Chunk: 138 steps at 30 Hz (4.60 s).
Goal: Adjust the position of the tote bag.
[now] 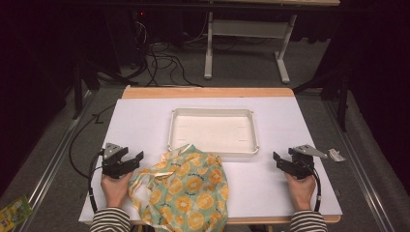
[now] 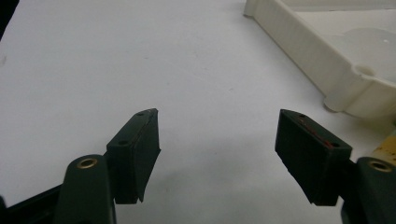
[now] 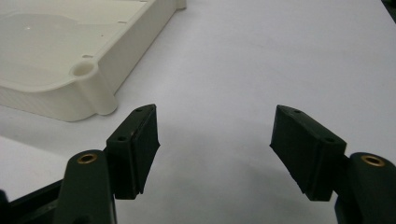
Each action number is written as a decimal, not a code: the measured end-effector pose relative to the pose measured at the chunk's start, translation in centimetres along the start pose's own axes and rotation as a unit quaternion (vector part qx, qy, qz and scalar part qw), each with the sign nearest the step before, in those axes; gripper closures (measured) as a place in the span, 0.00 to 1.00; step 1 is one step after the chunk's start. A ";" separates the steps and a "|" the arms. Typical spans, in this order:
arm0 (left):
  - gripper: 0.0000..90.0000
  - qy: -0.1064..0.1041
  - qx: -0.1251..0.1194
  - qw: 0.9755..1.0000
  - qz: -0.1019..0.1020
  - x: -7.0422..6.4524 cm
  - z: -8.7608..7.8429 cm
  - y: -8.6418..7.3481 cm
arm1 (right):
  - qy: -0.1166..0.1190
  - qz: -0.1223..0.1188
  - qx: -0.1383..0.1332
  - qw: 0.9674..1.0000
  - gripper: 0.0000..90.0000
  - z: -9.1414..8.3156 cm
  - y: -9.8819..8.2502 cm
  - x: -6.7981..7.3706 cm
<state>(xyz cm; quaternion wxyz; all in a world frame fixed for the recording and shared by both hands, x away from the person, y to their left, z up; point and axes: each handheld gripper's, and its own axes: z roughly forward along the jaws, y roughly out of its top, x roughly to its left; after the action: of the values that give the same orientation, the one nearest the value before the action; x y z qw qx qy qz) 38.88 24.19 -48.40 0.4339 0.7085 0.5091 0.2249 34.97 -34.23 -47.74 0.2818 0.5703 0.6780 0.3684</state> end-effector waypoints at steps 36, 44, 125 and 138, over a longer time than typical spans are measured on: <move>0.34 -0.073 -0.015 0.997 -0.020 0.0 -4.4 0.0 | -0.006 -0.006 -0.005 1.000 0.37 -0.1 0.0 0.1; 0.31 -0.100 -0.009 0.995 -0.018 -1.3 -5.4 -0.8 | -0.010 -0.007 -0.002 1.000 0.37 0.0 0.0 0.2; 1.00 -0.279 0.017 0.957 0.080 -11.6 -3.7 0.2 | -0.003 -0.017 0.007 1.000 0.55 -1.2 0.0 0.6; 1.00 -0.290 0.021 0.954 0.079 -12.9 -3.3 0.0 | 0.050 -0.066 0.006 0.997 0.49 -3.1 0.2 4.2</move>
<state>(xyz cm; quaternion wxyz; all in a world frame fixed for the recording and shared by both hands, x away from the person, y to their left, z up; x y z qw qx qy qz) 31.44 13.63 -45.03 0.5283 0.7905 0.3082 0.0328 31.78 -30.68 -45.61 0.2680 0.5069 0.7293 0.3733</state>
